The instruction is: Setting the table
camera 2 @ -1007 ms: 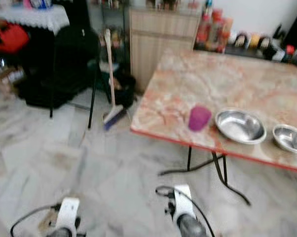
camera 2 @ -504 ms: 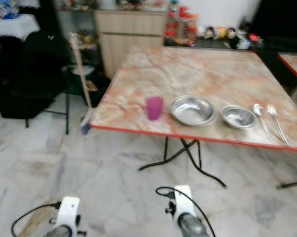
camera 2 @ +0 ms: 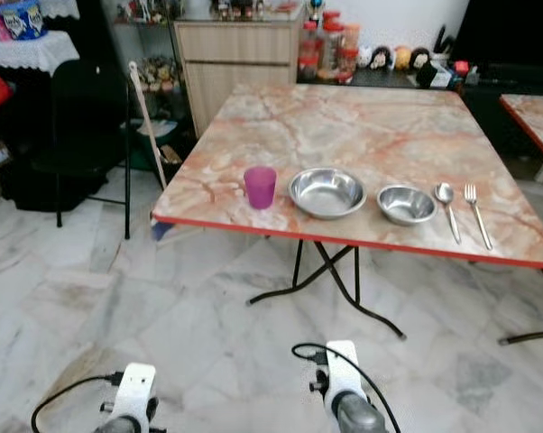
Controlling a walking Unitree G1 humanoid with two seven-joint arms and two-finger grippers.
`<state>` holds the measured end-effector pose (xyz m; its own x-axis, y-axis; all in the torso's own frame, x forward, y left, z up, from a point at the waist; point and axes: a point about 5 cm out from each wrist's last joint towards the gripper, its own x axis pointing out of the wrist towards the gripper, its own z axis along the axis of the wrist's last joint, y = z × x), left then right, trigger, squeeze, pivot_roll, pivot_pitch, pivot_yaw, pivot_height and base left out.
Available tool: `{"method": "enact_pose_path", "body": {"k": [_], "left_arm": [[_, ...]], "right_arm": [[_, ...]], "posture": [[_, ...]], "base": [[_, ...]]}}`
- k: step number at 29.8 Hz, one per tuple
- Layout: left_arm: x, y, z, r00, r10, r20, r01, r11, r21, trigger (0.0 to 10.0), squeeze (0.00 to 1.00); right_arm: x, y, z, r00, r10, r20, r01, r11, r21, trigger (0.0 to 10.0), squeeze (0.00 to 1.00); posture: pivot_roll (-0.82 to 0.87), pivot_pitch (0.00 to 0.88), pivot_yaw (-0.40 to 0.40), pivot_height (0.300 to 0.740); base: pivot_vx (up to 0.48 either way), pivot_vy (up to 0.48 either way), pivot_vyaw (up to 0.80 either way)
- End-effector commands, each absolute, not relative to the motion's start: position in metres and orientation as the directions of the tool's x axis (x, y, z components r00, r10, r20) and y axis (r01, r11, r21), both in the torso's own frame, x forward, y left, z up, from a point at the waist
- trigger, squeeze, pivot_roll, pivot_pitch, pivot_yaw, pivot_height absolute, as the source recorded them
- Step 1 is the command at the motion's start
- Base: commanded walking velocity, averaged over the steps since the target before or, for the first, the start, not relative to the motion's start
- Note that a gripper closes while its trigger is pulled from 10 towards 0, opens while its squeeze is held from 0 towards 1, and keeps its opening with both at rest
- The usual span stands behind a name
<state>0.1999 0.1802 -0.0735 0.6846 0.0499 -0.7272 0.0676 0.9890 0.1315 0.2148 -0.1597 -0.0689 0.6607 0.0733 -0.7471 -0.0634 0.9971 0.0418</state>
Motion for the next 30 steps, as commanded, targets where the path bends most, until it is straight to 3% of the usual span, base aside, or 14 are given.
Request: {"method": "enact_pose_path", "body": {"k": [1, 15, 25, 30], "left_arm": [[0.2034, 0.1792, -0.0720, 0.685, 0.042, -0.727, 0.083, 0.987, 0.136, 10.0, 0.00], [0.2063, 0.1806, -0.0699, 0.700, 0.054, -0.712, 0.066, 0.988, 0.140, 10.0, 0.00], [0.2061, 0.1823, -0.0700, 0.696, 0.069, -0.714, 0.056, 0.987, 0.150, 10.0, 0.00], [0.2042, 0.1810, -0.0712, 0.692, 0.066, -0.718, 0.058, 0.987, 0.147, 10.0, 0.00]], "right_arm": [[0.2157, -0.1604, -0.0684, 0.662, 0.066, -0.746, -0.055, 0.998, 0.039, 10.0, 0.00], [0.2165, -0.1571, -0.0680, 0.669, 0.067, -0.740, -0.044, 0.998, 0.051, 10.0, 0.00], [0.2171, -0.1575, -0.0678, 0.665, 0.066, -0.744, -0.036, 0.998, 0.056, 10.0, 0.00], [0.2179, -0.1579, -0.0676, 0.662, 0.066, -0.747, -0.016, 0.997, 0.074, 10.0, 0.00]], "posture": [[0.08, 0.000, -0.009, 0.740], [0.10, 0.000, -0.002, 0.740], [0.10, 0.000, -0.009, 0.740], [0.10, 0.000, -0.009, 0.740]], "base": [[0.000, 0.000, -0.44], [0.000, 0.000, 0.00], [0.000, -0.366, 0.00], [0.000, -0.358, -0.76]]}}
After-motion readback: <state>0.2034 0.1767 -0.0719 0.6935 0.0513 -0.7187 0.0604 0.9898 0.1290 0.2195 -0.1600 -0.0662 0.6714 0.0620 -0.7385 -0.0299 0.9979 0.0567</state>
